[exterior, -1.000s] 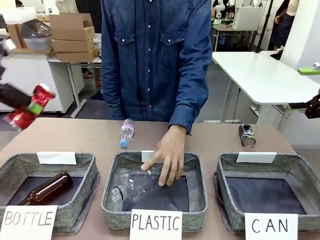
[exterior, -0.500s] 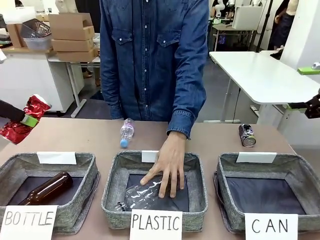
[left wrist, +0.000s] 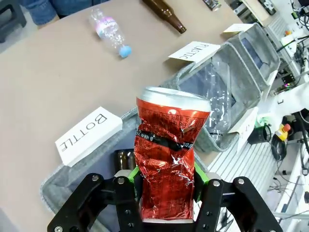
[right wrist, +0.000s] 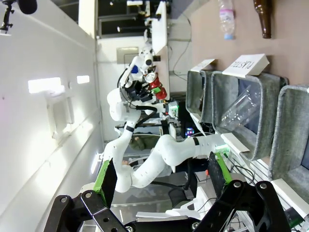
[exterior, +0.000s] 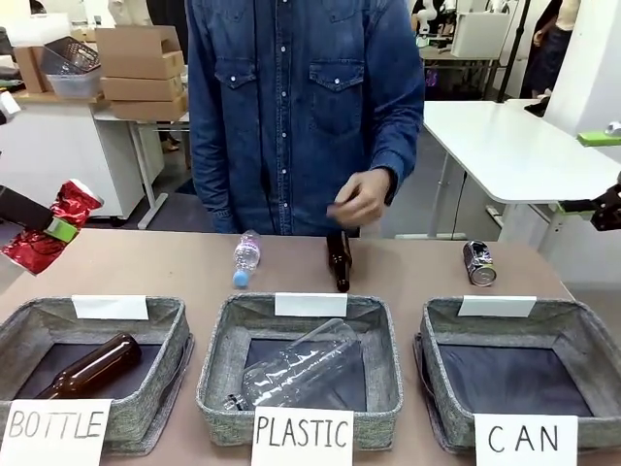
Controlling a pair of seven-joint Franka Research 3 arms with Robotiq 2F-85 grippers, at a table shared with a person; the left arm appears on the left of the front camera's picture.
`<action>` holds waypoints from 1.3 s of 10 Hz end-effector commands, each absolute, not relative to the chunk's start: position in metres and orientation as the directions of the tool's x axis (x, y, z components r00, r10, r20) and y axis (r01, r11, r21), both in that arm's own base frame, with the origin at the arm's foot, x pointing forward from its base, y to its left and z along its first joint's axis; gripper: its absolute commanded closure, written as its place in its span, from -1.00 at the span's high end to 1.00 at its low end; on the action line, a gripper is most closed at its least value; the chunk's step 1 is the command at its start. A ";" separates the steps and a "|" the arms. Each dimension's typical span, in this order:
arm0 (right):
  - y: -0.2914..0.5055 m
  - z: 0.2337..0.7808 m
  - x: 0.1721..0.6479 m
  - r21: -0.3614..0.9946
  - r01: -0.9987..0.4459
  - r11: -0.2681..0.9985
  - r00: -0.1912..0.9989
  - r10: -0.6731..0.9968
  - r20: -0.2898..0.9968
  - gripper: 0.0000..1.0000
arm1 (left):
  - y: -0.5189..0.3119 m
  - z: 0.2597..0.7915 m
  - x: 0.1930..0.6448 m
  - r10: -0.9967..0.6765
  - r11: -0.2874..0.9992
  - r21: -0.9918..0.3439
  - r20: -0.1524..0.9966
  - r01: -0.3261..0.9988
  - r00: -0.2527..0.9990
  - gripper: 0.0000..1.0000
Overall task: Sort the can waste into the basket.
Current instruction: Pick up the can waste from the table and place it in the right Fabric basket.
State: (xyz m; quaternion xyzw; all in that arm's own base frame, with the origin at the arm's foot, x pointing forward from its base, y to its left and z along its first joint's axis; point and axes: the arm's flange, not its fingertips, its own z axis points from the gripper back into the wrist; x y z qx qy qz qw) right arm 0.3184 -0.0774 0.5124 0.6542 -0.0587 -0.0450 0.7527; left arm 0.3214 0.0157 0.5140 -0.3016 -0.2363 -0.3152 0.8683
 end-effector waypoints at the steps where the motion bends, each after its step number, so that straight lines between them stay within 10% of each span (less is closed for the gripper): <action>1: -0.077 0.512 0.318 0.990 -0.009 0.140 0.989 -0.145 0.029 1.00 | -0.048 0.552 0.316 -0.500 0.558 -0.277 0.640 0.782 0.584 -0.40; 7: -0.323 0.549 0.216 0.928 0.122 0.352 0.774 -0.619 0.133 1.00 | -0.425 0.600 0.261 -0.793 -0.033 0.080 0.604 0.996 -0.075 -0.40; 13: -0.255 0.567 0.233 0.931 0.049 0.362 0.892 -0.435 0.122 1.00 | -0.641 0.491 0.247 -0.856 -0.043 0.155 0.504 0.987 -0.117 -0.40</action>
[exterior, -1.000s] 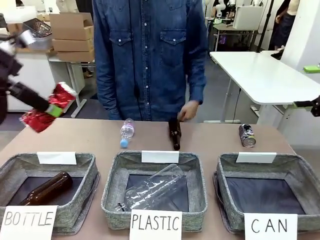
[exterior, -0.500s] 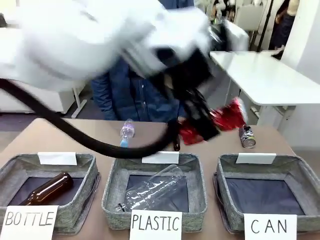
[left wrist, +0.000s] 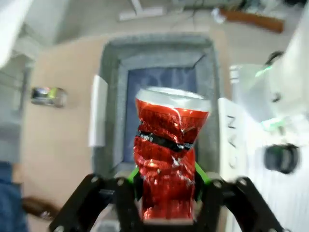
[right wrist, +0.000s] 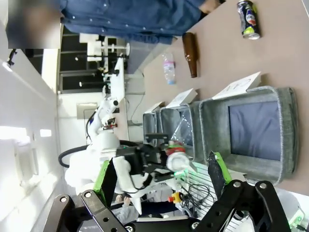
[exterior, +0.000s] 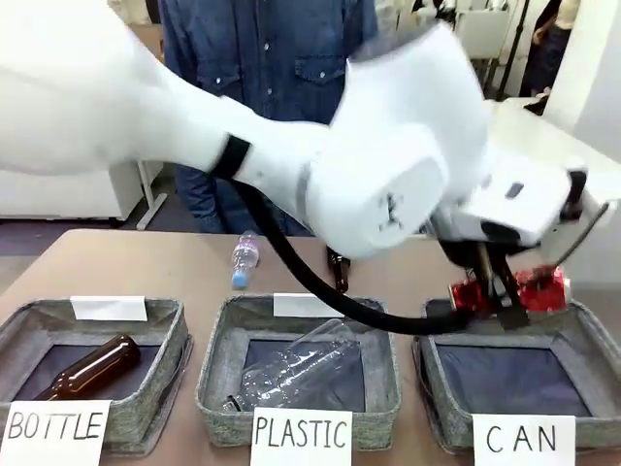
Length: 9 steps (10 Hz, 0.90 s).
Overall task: Sort the can waste into the basket.
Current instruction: Pick up the can waste from the table and place it in the right Fabric basket.
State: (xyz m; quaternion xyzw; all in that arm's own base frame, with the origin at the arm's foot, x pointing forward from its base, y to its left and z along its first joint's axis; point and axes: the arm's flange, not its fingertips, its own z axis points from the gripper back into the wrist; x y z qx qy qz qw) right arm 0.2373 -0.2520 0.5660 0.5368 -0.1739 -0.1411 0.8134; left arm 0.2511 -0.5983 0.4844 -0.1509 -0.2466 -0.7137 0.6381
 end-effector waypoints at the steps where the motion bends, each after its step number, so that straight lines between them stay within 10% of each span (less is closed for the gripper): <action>1: -0.255 0.567 0.233 0.931 0.049 0.362 0.892 -0.435 0.122 1.00 | -0.651 0.476 0.249 -0.881 -0.045 0.140 0.461 0.989 -0.105 -0.40; 5: -0.255 0.567 0.233 0.931 0.049 0.362 0.892 -0.435 0.122 1.00 | -0.659 0.460 0.245 -0.900 -0.088 0.126 0.415 0.988 -0.133 -0.40; 6: -0.255 0.567 0.233 0.931 0.049 0.362 0.892 -0.435 0.122 1.00 | -0.659 0.460 0.246 -0.902 -0.100 0.131 0.405 0.986 -0.146 0.78; 9: -0.255 0.567 0.233 0.931 0.049 0.362 0.892 -0.435 0.122 1.00 | -0.655 0.461 0.251 -0.901 -0.101 0.139 0.406 0.985 -0.150 0.86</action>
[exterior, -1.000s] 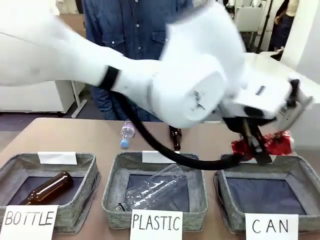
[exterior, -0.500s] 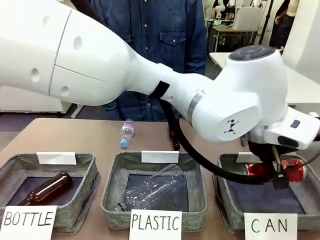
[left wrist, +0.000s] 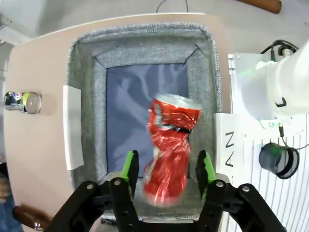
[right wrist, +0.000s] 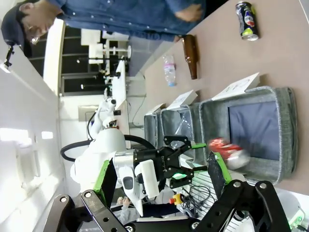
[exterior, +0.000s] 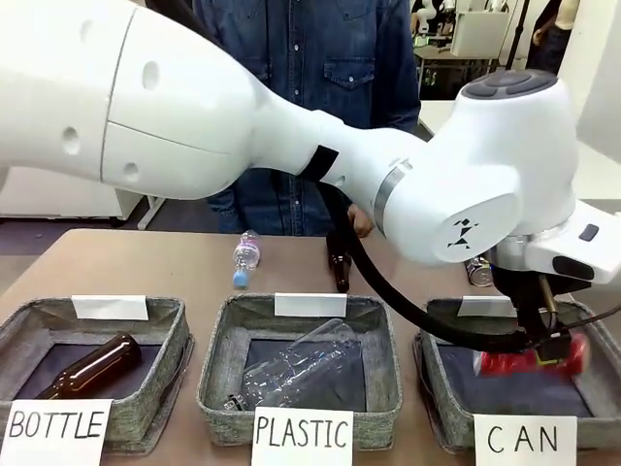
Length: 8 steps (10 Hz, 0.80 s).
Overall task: Sort the can waste into the basket.
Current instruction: Pick up the can waste from the table and place it in the right Fabric basket.
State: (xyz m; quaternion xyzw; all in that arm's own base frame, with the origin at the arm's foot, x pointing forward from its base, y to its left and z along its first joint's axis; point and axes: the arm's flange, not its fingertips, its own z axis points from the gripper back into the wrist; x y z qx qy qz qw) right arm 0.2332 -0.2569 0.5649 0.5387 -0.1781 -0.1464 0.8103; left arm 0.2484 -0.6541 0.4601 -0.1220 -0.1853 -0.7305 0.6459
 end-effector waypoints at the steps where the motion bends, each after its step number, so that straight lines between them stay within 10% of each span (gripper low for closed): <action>1: -0.255 0.567 0.233 0.931 0.049 0.362 0.892 -0.435 0.122 1.00 | -0.654 0.462 0.253 -0.901 -0.099 0.145 0.406 0.984 -0.151 1.00; 8: -0.209 0.580 0.282 0.923 -0.074 0.378 0.943 -0.275 0.188 1.00 | -0.553 0.509 0.310 -0.935 -0.026 -0.059 0.355 0.998 -0.003 1.00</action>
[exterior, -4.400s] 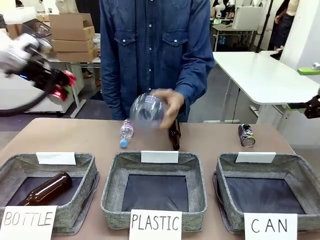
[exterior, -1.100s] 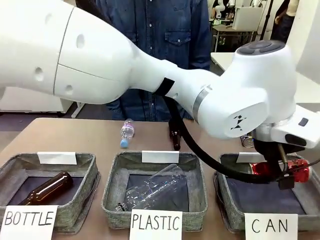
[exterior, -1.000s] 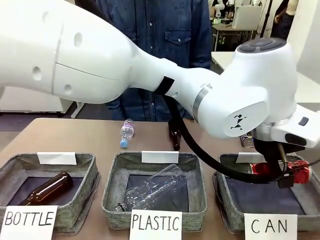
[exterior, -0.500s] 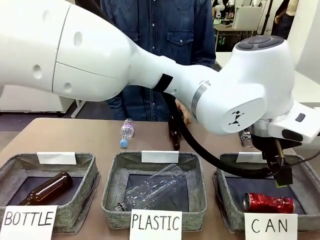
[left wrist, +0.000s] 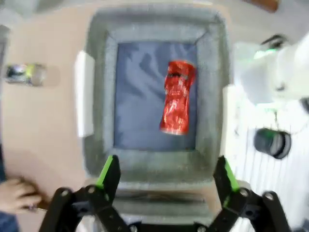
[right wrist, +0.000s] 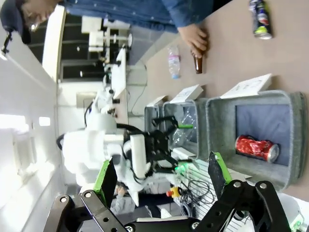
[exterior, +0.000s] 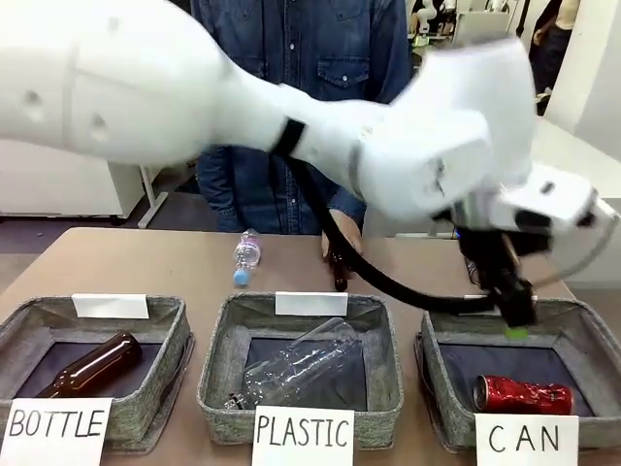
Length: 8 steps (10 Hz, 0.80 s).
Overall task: Sort the can waste into the basket.
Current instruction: Pick up the can waste from the table and place it in the right Fabric basket.
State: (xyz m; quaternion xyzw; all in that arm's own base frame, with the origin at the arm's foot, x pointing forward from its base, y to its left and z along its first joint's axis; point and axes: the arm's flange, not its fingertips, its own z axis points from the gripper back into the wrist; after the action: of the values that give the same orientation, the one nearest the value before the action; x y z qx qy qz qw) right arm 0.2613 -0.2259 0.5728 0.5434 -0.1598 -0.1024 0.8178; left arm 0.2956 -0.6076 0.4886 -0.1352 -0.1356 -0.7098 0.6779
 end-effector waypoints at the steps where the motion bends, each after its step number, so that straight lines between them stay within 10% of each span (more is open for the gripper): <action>1: -0.185 0.584 0.305 0.921 -0.122 0.369 0.959 -0.196 0.205 1.00 | -0.500 0.521 0.330 -0.939 0.042 -0.123 0.333 0.992 0.081 1.00; 8: 0.039 0.615 0.383 0.924 -0.330 0.193 0.942 0.139 0.307 1.00 | -0.107 0.555 0.347 -0.477 0.495 -0.526 0.501 0.692 0.722 1.00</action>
State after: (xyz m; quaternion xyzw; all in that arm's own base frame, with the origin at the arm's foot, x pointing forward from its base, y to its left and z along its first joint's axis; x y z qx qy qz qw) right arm 0.3781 0.0289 0.6120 0.6044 -0.0658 0.1292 0.7834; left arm 0.3498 -0.1267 0.5547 -0.3314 -0.1227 -0.3785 0.8555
